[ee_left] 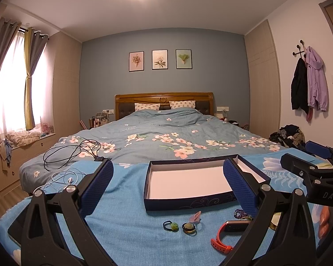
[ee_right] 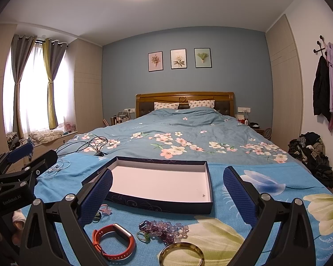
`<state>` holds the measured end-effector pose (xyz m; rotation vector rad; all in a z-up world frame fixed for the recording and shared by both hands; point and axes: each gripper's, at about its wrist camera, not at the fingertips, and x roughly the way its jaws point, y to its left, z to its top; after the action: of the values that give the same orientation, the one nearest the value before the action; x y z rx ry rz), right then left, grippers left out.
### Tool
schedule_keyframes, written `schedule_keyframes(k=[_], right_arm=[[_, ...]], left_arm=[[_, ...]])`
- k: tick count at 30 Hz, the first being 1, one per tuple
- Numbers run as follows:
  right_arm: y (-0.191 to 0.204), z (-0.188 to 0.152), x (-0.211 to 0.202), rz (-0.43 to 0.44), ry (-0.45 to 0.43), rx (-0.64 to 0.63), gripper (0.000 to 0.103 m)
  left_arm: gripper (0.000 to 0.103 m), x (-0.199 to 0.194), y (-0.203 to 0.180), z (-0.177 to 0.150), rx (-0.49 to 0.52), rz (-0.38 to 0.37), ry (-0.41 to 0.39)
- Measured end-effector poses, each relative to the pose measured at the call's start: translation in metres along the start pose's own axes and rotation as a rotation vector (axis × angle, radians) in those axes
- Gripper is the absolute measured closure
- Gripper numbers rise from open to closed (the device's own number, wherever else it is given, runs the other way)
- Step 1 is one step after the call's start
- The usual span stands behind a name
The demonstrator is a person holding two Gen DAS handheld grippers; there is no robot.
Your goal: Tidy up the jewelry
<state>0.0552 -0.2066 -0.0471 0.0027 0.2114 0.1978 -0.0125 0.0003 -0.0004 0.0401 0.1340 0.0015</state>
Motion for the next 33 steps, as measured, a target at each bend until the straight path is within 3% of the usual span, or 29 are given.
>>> schedule_keyframes(k=[33], right_arm=[[0.0008, -0.0002, -0.0011, -0.002, 0.004, -0.002, 0.007]], left_arm=[[0.006, -0.0021, -0.0017, -0.0025, -0.001, -0.009, 0.009]])
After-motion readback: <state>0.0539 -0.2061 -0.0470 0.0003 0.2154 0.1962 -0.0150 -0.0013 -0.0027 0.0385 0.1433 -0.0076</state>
